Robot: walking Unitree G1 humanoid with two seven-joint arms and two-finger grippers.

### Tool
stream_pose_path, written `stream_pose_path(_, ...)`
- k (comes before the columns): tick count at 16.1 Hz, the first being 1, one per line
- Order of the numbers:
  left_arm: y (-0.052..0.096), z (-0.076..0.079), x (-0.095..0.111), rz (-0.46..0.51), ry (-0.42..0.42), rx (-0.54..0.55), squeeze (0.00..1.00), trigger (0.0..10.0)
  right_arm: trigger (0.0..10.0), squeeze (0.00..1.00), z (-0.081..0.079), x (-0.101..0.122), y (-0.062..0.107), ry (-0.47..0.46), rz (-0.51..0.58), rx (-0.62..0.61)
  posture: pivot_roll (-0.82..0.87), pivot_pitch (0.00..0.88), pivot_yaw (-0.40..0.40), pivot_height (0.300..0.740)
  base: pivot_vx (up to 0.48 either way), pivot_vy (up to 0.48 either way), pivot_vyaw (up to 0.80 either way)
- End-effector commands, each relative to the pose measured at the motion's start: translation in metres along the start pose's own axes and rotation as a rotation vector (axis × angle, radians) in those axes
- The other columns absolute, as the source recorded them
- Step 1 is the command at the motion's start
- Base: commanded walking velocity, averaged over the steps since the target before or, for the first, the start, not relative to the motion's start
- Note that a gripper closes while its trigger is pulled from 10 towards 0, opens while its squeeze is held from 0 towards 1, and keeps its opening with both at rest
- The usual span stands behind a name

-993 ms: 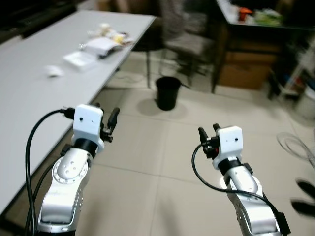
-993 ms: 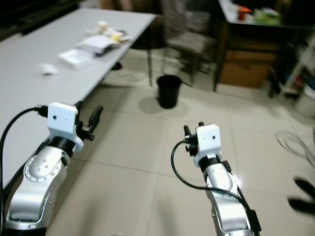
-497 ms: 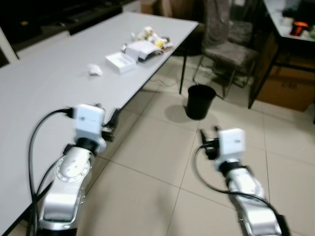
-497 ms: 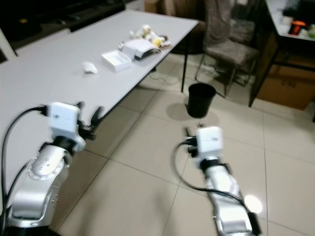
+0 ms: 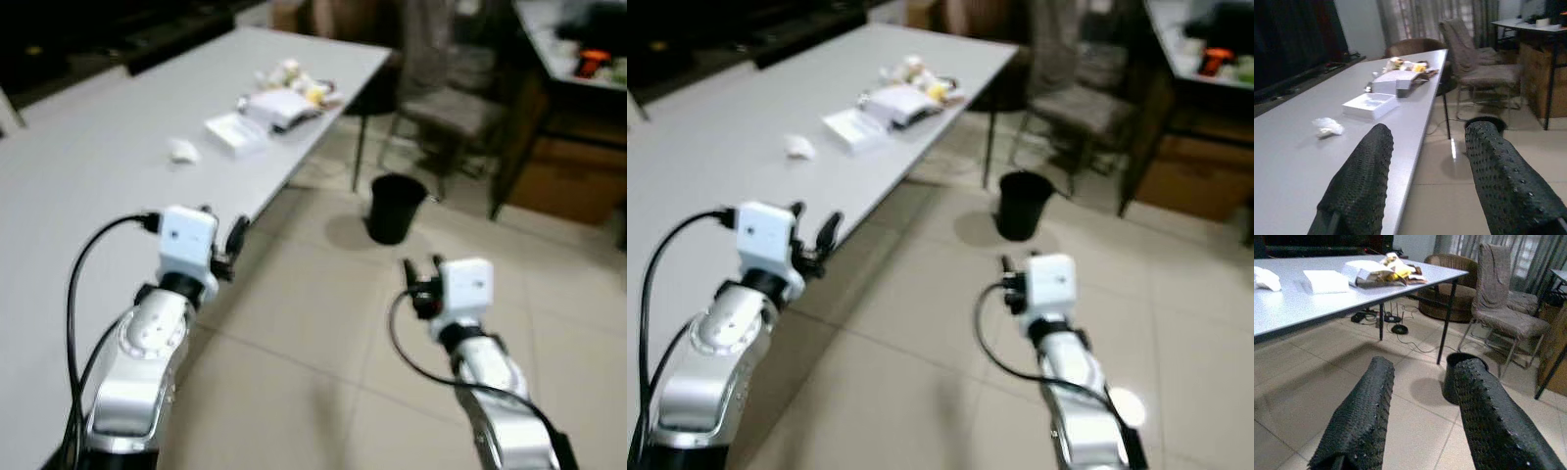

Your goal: Picking trash to rubbish bin

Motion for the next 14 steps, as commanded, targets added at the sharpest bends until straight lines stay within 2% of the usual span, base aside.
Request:
stream_pose_path(1, -0.0015, -0.0086, 0.0020, 0.007, -0.016, 0.016, 0.00, 10.0, 10.0, 0.00, -0.0076, 0.0045, -0.0022, -0.025, 0.017, 0.020, 0.00, 0.000, 0.002, 0.740, 0.458, 0.000, -0.76)
stream_pose_path(4, -0.0018, -0.0066, 0.0028, 0.009, -0.015, 0.009, 0.00, 10.0, 10.0, 0.00, -0.0035, 0.0050, -0.0020, -0.027, 0.017, 0.002, 0.00, 0.000, 0.007, 0.740, 0.459, 0.000, -0.74)
stream_pose_path(10, -0.0014, -0.0090, -0.0006, -0.002, -0.016, 0.025, 0.00, 10.0, 10.0, 0.00, -0.0037, 0.0038, -0.0010, -0.016, 0.013, 0.008, -0.01, 0.000, -0.002, 0.740, 0.460, 0.000, 0.00)
stream_pose_path(14, -0.0025, -0.0103, -0.0030, -0.012, -0.011, 0.040, 0.00, 10.0, 10.0, 0.00, -0.0039, 0.0013, -0.0025, 0.027, -0.009, 0.035, 0.00, 0.000, -0.010, 0.740, 0.456, 0.000, 0.00)
Point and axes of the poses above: a point about 5 cm out from each wrist's last joint towards the gripper, its own y axis pointing back from the gripper into the wrist, its own x axis along the axis of the wrist's last joint, z = x × y, the point moved 5 cm from there along -y, pointing out of the wrist towards the gripper, and after that the axes turned 7 degrees about -y, right-handed, at the moved point
